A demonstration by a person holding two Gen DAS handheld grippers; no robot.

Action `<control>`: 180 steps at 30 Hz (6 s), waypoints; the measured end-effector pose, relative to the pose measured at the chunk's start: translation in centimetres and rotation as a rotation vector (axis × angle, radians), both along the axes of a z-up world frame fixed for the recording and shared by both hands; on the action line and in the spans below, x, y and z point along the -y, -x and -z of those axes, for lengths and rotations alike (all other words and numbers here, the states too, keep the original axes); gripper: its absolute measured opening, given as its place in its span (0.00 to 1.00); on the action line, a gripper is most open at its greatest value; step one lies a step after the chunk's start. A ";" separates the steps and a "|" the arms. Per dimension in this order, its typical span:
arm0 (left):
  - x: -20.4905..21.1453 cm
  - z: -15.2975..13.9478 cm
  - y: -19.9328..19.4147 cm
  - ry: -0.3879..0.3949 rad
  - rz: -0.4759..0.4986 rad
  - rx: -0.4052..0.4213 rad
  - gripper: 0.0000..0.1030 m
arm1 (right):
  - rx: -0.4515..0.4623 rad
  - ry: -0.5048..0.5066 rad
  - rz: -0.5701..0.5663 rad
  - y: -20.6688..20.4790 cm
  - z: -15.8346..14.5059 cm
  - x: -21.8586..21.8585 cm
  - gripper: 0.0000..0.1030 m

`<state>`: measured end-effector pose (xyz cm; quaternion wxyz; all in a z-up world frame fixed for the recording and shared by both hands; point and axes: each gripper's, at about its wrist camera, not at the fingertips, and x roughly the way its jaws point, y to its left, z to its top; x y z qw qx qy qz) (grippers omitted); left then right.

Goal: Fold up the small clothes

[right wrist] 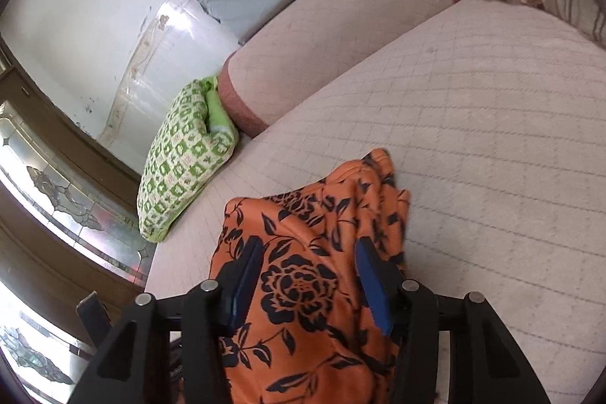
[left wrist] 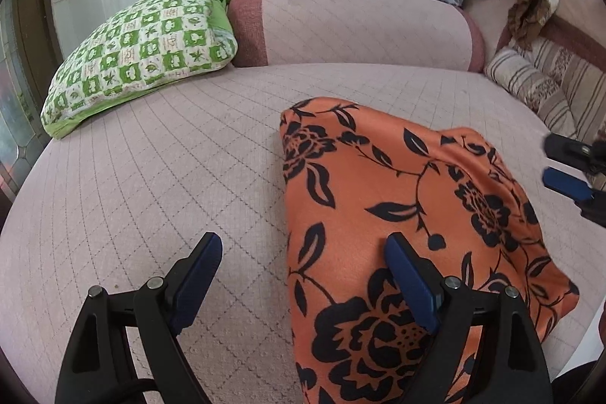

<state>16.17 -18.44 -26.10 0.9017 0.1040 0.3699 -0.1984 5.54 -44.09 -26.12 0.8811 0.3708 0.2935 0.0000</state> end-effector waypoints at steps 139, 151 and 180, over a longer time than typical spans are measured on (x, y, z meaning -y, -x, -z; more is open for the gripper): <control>-1.6 -1.3 -0.5 0.071 -0.032 0.040 0.86 | -0.159 0.136 0.034 0.3 1.3 0.6 0.65; -1.4 -1.3 -0.4 0.081 -0.011 0.031 0.86 | -0.157 0.130 0.038 0.3 1.4 0.6 0.65; 2.4 0.4 4.2 0.012 0.216 0.070 0.86 | -0.135 0.106 0.053 2.0 0.6 -0.2 0.65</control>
